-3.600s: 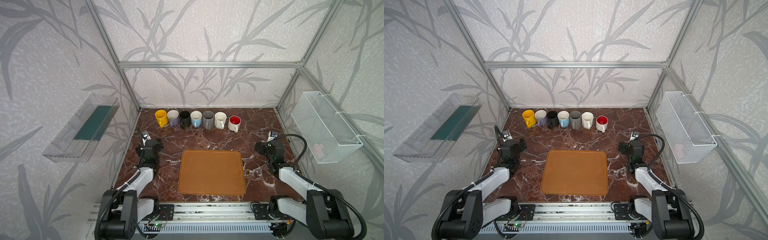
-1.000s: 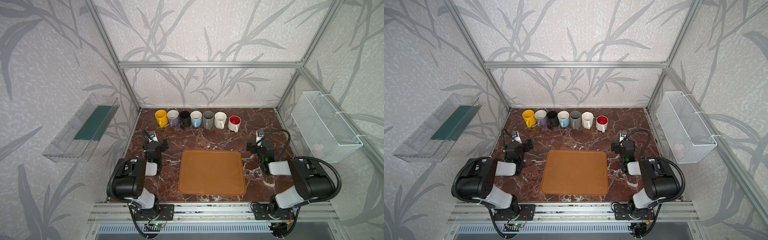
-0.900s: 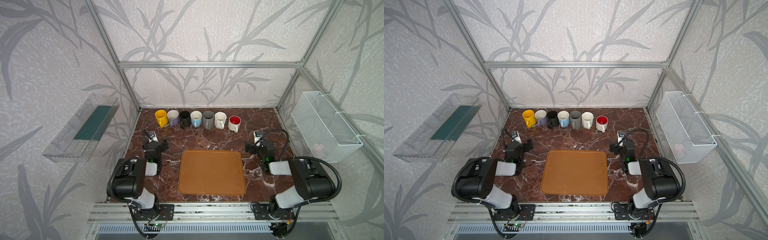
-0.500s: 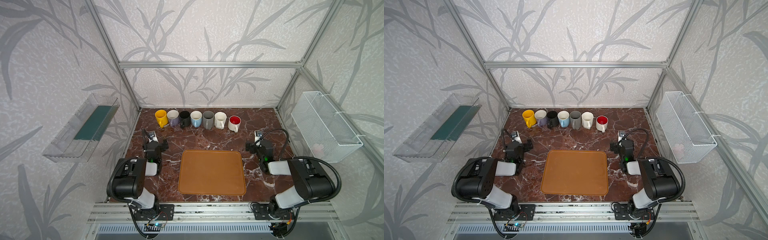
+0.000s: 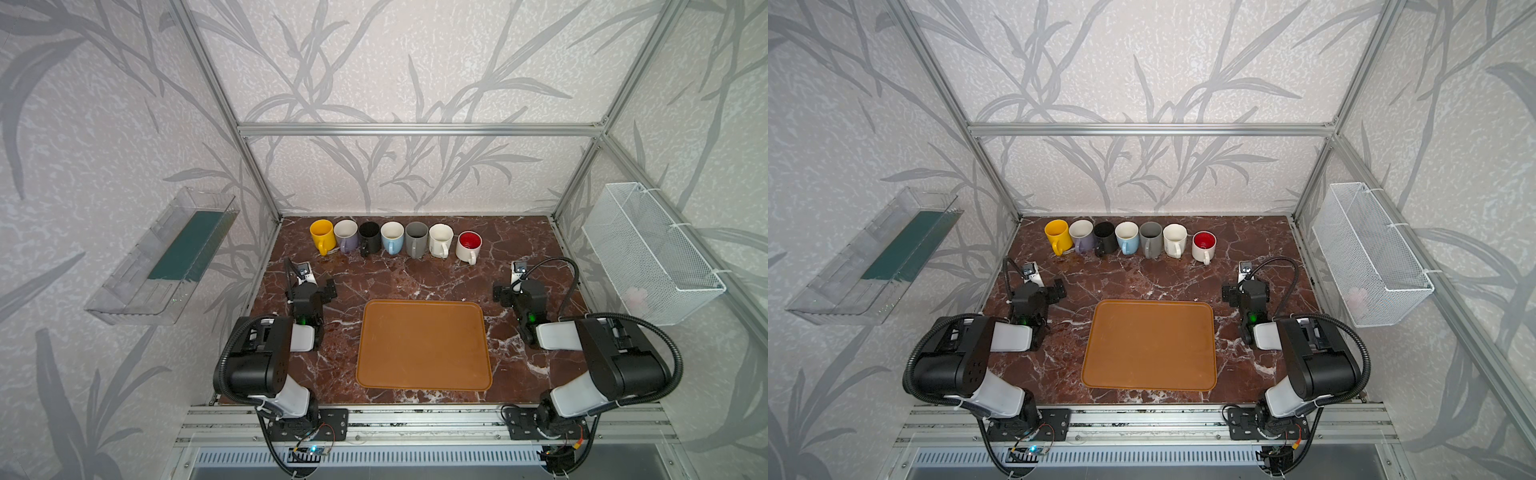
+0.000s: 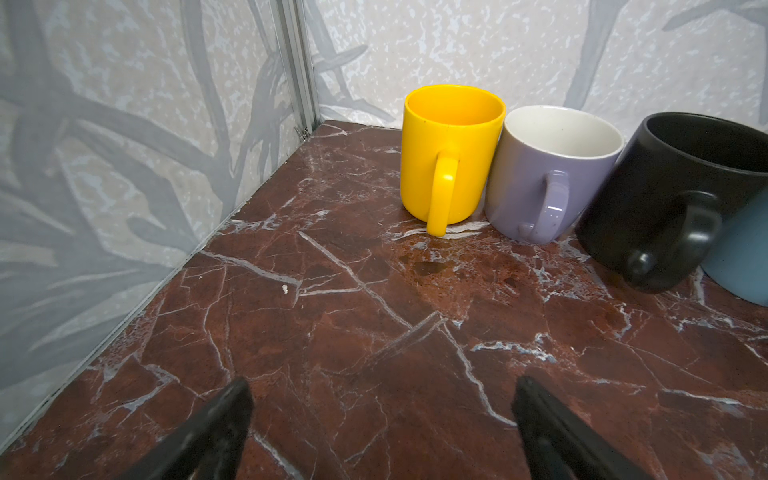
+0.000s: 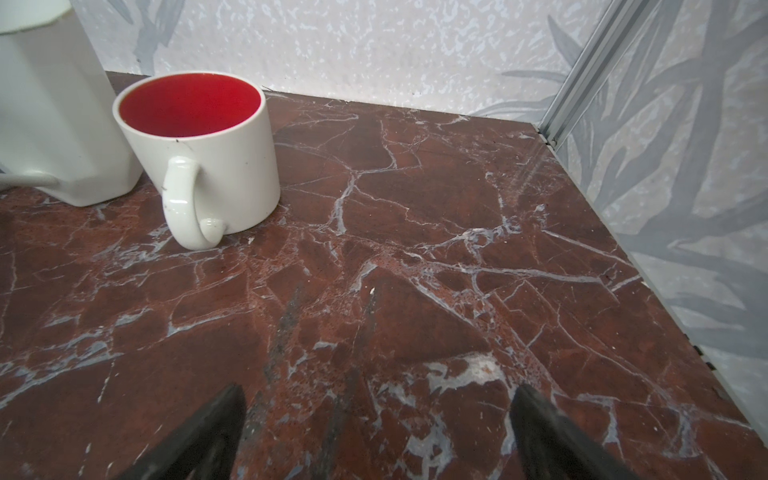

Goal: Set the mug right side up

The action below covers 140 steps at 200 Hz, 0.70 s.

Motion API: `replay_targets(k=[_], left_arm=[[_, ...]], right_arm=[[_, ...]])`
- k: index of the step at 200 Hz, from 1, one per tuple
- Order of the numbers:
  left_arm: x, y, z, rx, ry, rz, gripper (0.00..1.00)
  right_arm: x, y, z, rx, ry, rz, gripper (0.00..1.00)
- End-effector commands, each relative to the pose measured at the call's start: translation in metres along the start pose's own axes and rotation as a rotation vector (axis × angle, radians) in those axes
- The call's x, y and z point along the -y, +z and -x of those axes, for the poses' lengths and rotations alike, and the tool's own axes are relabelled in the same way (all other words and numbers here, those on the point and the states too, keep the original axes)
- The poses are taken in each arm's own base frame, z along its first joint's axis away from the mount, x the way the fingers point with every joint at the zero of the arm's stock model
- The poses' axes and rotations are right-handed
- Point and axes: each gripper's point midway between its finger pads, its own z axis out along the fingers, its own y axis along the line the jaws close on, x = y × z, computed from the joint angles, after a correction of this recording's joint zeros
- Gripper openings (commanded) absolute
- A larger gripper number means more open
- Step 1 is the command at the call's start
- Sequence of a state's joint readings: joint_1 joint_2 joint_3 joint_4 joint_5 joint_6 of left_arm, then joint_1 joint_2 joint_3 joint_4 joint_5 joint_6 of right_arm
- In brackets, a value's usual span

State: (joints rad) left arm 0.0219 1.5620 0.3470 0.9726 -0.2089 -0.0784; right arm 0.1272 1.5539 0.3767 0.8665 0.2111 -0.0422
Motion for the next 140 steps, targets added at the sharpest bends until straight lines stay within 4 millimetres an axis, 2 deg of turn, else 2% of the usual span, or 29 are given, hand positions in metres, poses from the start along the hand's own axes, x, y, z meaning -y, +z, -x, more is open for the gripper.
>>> replay_targets(k=[1,28,140], left_arm=[[0.0013,0.0022,0.0048,0.012,0.016,-0.004,0.99],[0.0013,0.0021,0.0053,0.013,0.016,-0.004,0.99],[0.0010,0.0023,0.0053,0.013,0.016,-0.003,0.99]], right_arm=[[0.0031,0.0005,0.0119,0.032,0.022,-0.019,0.99],[-0.0043,0.0005,0.0126,0.032,-0.005,0.022,0.99],[-0.0006,-0.0011,0.0128,0.039,0.000,-0.009,0.99]])
